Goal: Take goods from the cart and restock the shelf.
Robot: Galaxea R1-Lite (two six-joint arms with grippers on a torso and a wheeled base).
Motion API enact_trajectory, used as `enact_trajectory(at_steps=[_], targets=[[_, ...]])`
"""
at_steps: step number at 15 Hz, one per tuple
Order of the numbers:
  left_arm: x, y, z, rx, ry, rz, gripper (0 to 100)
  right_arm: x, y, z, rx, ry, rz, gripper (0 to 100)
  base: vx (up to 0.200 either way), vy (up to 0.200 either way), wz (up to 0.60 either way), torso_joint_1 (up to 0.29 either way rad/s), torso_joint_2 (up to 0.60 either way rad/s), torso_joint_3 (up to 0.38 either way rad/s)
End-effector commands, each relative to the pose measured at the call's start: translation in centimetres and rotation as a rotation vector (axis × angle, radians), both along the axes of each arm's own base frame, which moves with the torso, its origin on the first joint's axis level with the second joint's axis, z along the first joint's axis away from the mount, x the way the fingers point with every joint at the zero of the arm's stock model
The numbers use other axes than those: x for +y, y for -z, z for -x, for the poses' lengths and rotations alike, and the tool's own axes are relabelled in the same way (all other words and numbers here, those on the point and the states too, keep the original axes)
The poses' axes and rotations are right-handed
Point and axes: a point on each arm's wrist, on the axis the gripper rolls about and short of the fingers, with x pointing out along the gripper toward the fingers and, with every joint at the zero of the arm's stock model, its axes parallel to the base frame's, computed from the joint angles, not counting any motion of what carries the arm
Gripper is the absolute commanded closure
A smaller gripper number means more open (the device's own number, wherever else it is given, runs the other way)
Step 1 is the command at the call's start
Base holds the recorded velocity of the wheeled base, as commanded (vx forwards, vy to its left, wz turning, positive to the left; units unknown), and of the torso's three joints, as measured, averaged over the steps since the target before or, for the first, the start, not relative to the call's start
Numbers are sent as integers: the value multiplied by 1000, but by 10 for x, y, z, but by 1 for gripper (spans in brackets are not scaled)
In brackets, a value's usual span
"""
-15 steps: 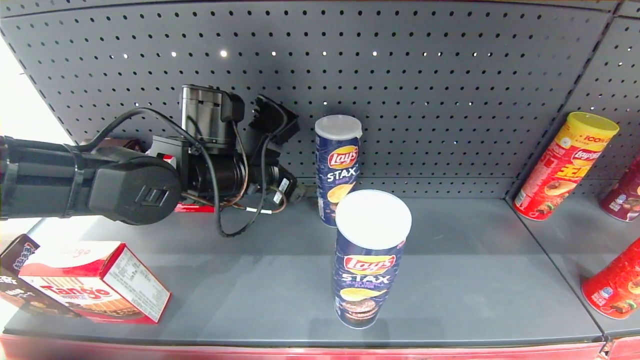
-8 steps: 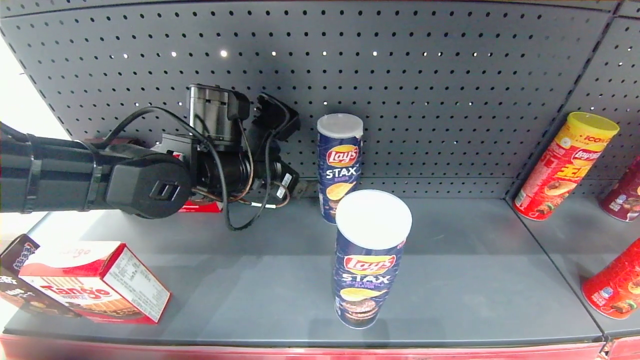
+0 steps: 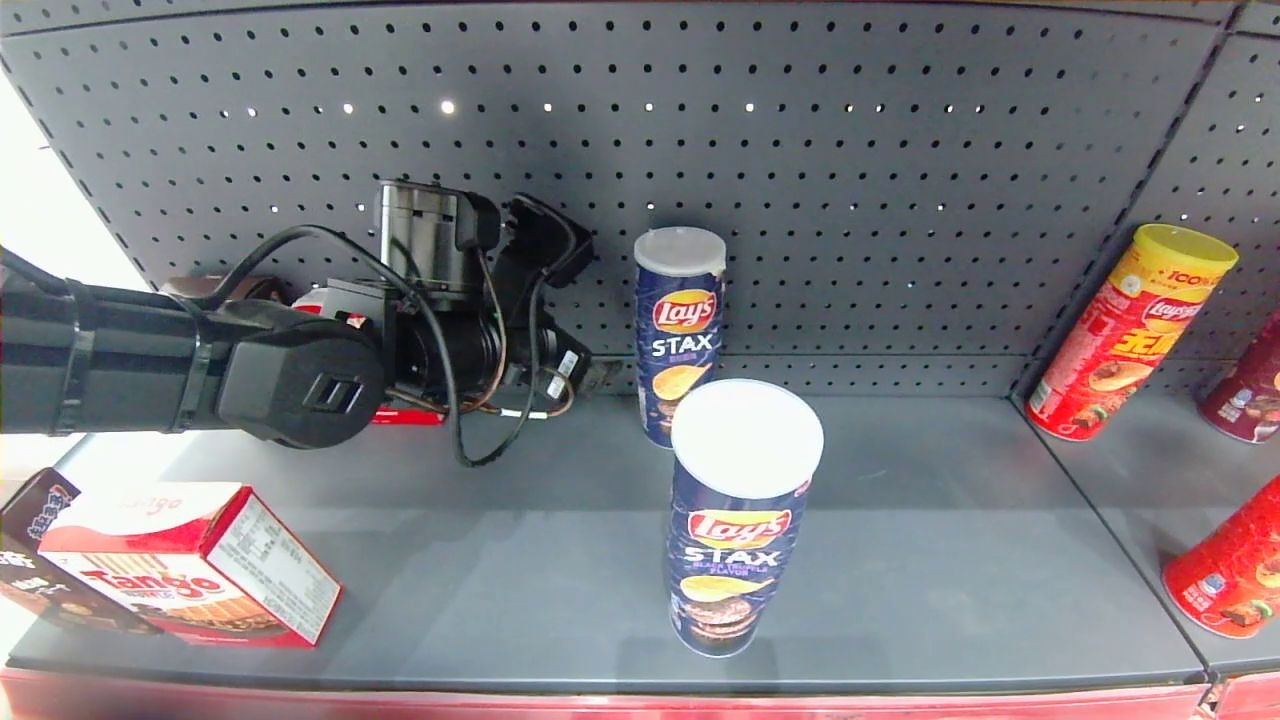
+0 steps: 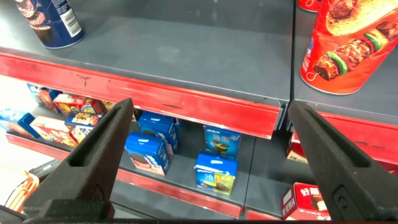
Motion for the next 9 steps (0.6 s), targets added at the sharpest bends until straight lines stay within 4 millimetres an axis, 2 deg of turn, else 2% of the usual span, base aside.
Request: enact_trajectory(at_steps=[1, 9], targets=[[-6, 7, -5, -1, 9, 0, 0, 0, 0, 0, 1, -1, 1, 0, 0, 0, 0, 0, 0, 0], [-22, 12, -13, -16, 34, 5, 0, 0, 0, 0, 1, -1, 1, 0, 0, 0, 0, 0, 0, 0]])
